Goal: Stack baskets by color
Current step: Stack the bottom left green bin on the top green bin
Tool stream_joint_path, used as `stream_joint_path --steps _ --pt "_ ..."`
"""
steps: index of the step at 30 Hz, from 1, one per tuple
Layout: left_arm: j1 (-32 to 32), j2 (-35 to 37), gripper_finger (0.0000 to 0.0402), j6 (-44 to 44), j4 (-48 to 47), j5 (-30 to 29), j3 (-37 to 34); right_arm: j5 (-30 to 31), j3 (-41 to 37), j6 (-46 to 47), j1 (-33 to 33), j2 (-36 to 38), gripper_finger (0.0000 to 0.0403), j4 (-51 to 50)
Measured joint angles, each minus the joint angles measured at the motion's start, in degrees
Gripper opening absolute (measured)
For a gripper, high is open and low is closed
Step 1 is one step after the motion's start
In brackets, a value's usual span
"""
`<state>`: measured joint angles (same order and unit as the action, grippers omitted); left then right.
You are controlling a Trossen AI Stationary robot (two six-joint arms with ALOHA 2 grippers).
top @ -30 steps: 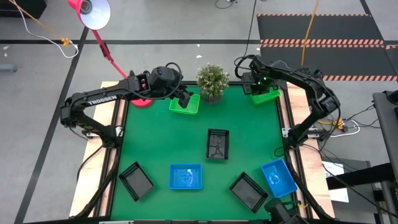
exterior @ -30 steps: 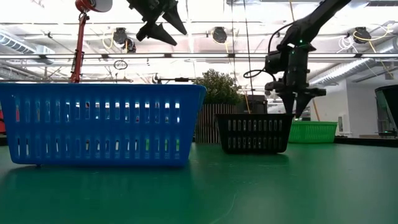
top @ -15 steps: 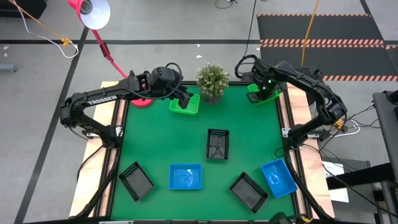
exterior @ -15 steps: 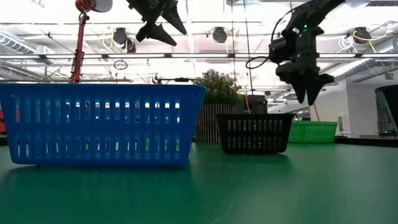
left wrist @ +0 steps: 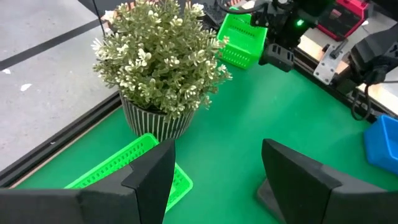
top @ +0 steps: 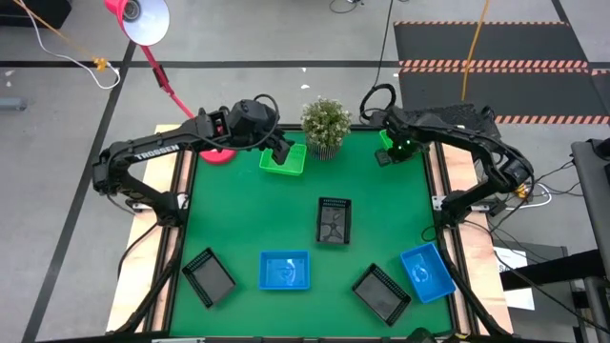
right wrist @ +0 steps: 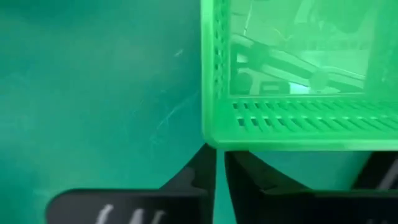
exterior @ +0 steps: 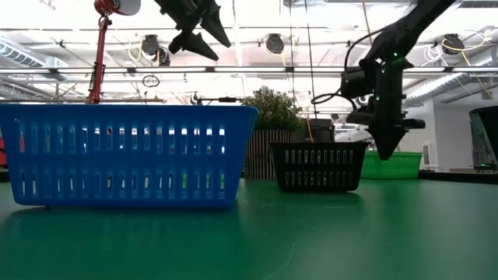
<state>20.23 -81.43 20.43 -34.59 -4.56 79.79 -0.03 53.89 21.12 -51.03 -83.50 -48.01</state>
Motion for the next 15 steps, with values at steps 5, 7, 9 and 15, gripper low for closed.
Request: stream_joint_path --steps 5,7,9,15 --pt "0.0 -0.1 0.0241 -0.1 0.0 0.0 0.0 0.2 -2.2 1.4 0.0 0.0 0.0003 5.6" --pt "0.0 -0.1 0.0241 0.0 0.0 0.0 0.0 0.3 -2.6 2.6 0.0 0.0 0.0005 7.4" --pt "0.0 -0.1 0.0241 0.0 0.0 0.0 0.0 0.8 -2.6 3.1 0.0 0.0 0.0005 8.6" --pt "0.0 -0.1 0.0241 0.2 0.1 0.0 0.0 2.4 -2.6 3.4 -0.3 0.0 0.0001 10.0"
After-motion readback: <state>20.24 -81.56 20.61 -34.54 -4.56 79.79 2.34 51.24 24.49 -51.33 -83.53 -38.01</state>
